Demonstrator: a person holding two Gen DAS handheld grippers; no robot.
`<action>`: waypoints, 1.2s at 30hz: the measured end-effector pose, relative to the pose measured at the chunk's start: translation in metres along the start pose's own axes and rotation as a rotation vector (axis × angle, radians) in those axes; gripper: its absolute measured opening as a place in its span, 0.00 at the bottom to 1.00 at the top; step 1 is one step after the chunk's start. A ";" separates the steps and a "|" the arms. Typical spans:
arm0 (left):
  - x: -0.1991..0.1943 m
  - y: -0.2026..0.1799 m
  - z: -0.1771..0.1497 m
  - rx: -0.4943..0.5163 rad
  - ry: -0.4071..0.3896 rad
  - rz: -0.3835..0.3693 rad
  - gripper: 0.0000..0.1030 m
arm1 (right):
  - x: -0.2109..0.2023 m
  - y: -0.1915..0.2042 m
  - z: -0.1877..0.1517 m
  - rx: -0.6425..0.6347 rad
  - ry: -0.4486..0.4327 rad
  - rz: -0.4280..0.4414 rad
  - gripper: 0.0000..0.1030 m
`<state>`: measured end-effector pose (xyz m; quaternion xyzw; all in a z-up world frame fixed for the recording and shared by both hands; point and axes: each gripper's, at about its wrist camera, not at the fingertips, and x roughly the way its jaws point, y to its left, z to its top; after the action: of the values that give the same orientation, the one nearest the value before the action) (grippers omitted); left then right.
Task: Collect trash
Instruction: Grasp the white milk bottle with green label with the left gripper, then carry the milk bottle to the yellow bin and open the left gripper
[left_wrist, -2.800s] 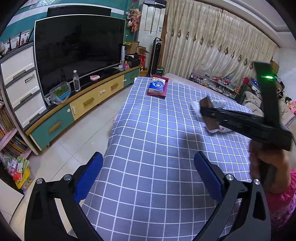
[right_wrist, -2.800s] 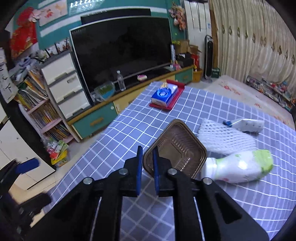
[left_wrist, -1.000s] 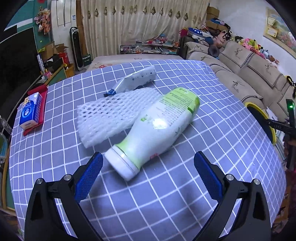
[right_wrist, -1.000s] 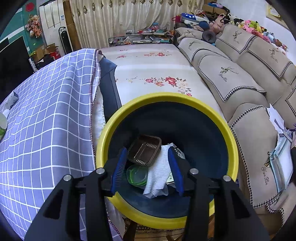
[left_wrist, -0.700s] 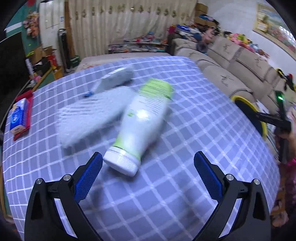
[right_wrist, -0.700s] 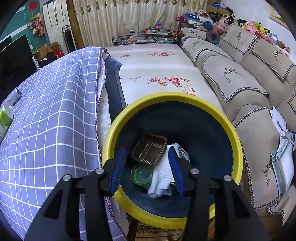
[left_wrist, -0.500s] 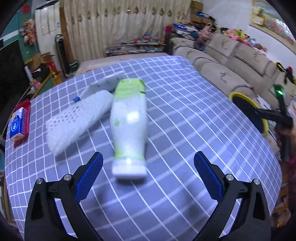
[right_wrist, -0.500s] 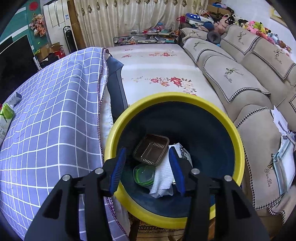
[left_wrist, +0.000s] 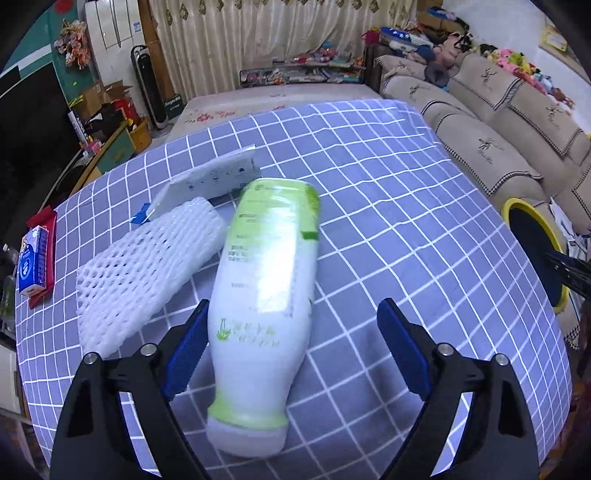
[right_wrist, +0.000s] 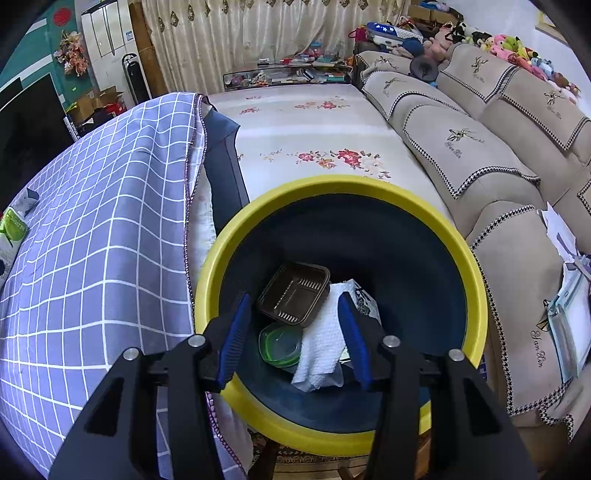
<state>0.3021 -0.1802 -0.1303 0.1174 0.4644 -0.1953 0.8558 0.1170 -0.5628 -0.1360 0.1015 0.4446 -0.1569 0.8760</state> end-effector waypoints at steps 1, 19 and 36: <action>0.004 -0.002 0.003 0.001 0.007 0.006 0.82 | 0.001 -0.001 0.000 0.001 0.001 0.000 0.48; 0.001 -0.053 0.011 0.111 -0.012 -0.042 0.54 | -0.036 -0.023 -0.005 0.041 -0.086 0.025 0.49; -0.042 -0.199 0.036 0.319 -0.101 -0.222 0.52 | -0.078 -0.081 -0.029 0.121 -0.169 0.015 0.49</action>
<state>0.2203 -0.3632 -0.0792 0.1899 0.3939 -0.3651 0.8219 0.0228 -0.6145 -0.0928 0.1437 0.3579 -0.1850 0.9039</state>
